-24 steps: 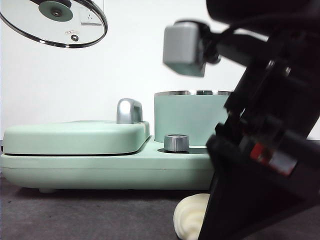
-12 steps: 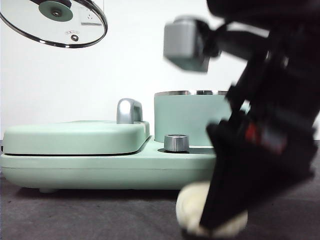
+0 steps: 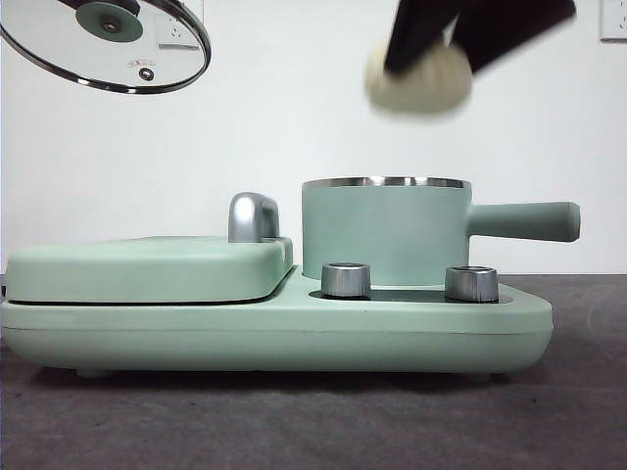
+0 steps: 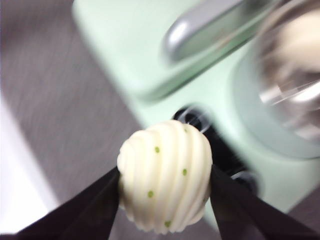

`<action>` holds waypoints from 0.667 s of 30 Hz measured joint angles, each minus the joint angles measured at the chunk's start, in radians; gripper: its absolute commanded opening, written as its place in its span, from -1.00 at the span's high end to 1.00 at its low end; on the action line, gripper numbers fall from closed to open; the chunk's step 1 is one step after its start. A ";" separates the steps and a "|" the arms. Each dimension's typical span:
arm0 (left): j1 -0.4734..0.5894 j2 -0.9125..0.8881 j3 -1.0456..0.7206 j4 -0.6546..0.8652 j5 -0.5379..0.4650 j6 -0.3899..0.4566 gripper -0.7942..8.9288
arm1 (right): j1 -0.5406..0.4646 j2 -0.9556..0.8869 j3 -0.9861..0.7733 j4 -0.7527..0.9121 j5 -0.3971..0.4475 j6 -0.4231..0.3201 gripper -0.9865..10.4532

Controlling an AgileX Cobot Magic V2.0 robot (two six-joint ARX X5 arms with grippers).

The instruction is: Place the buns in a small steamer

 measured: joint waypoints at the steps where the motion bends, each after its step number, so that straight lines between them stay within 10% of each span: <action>1: 0.000 0.000 0.000 0.000 0.000 0.000 0.82 | -0.022 0.007 0.031 0.000 0.000 0.005 0.37; 20: 0.000 0.000 0.000 0.005 0.000 0.000 0.82 | -0.312 0.497 0.369 0.015 -0.003 -0.099 0.37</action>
